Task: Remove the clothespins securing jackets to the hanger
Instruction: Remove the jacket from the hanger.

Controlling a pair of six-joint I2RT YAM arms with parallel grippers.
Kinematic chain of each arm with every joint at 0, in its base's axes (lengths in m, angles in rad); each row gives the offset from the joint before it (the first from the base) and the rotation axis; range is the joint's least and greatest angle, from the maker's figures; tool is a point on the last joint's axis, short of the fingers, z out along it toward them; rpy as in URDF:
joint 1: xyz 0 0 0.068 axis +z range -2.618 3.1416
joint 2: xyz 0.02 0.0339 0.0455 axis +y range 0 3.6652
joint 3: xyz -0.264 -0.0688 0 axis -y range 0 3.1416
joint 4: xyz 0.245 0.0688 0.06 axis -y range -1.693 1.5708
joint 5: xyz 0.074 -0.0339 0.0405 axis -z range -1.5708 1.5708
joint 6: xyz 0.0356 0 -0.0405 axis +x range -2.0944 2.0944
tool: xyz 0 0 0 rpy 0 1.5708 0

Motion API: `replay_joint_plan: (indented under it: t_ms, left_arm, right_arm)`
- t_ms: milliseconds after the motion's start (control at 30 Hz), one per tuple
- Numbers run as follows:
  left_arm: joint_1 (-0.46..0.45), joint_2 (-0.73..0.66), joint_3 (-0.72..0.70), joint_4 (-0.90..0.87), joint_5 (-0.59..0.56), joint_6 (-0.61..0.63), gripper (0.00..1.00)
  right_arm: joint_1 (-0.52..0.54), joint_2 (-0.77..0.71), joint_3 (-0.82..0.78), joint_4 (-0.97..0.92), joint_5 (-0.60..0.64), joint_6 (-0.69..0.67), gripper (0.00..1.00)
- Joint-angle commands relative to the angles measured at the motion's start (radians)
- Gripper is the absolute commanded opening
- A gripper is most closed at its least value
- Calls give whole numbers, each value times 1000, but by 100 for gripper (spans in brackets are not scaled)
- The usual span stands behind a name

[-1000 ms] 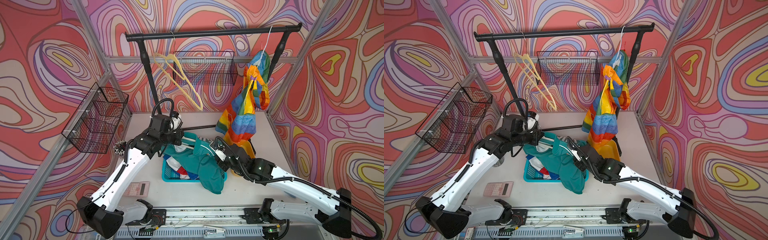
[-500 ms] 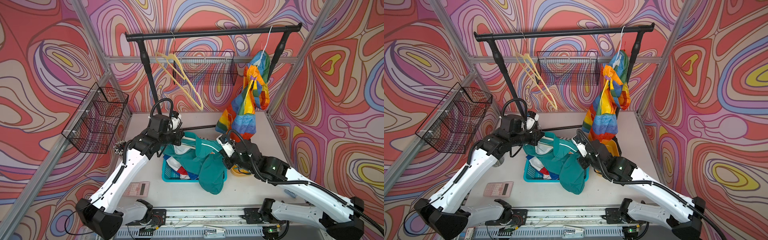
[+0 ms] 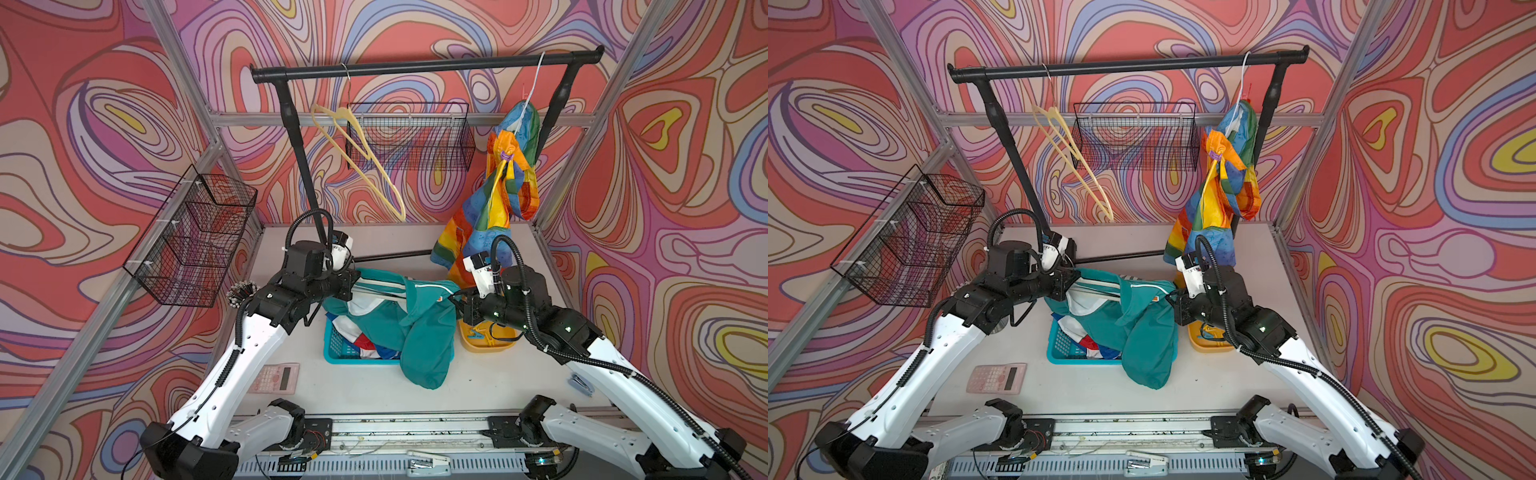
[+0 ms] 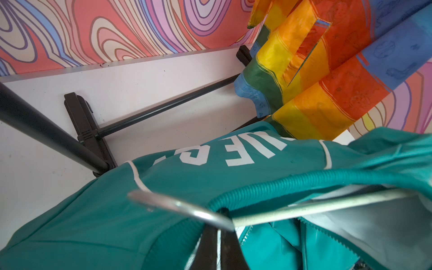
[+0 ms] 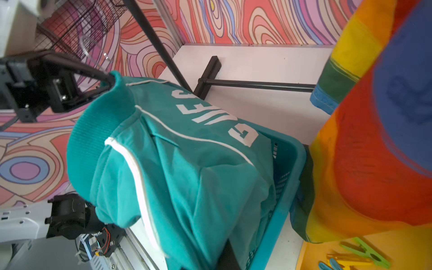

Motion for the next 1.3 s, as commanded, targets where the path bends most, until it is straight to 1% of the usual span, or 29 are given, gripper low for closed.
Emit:
replay_joint_plan:
  t_ms: [0,67,233,300,367,433,567,700,800,900,1000,1067,1133,1200,1267]
  left_arm:
    - [25,-40,-31,4,-23,94,0]
    - [27,-56,-45,3,-16,116,0]
    - [47,-87,-76,25,-7,113,0]
    - [70,-95,-85,46,32,95,0]
    - [92,-101,-95,70,69,80,0]
    - [96,-105,-100,78,86,87,0]
    - [101,-124,-117,105,111,80,0]
    - [115,-145,-131,161,122,15,0]
    - [114,-134,-110,190,161,-51,0]
    - [114,-125,-109,273,209,-148,0]
    - [113,-115,-115,368,252,-259,0]
    - [104,-111,-116,409,265,-316,0]
    - [83,-114,-112,415,252,-343,0]
    - [51,-125,-111,416,226,-356,0]
    - [16,-137,-109,413,193,-368,0]
  right_arm:
    - [-126,15,-16,111,-188,116,0]
    - [-187,41,-21,172,-283,164,0]
    - [-222,78,-9,200,-338,185,0]
    - [-266,85,-43,264,-445,239,0]
    - [-324,85,-86,365,-535,338,0]
    - [-347,86,-88,397,-551,380,0]
    - [-351,107,-57,366,-552,383,0]
    - [-350,87,-77,297,-503,329,0]
    - [-349,39,-114,249,-468,292,0]
    - [-334,-6,-137,224,-432,267,0]
    - [-253,-12,-157,236,-374,263,0]
    - [-143,9,-160,260,-277,253,0]
    - [-59,47,-147,278,-199,248,0]
    - [-12,85,-135,315,-151,259,0]
    - [5,128,-115,349,-126,274,0]
